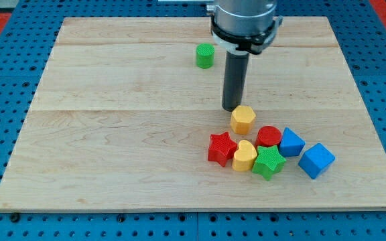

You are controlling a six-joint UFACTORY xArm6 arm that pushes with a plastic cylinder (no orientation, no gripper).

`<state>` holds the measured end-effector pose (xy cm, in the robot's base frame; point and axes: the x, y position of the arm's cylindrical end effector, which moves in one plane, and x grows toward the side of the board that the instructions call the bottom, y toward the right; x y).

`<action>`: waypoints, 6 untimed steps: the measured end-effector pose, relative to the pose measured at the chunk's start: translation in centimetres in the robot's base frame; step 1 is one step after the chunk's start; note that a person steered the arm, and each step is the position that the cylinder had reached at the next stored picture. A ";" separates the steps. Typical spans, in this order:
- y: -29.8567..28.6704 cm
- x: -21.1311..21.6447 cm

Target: Push the green circle left and down a bit

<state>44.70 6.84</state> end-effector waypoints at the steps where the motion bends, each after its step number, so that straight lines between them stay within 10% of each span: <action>1: 2.1 3.2; 4: 11.7 -15.5; 6: -10.0 -16.6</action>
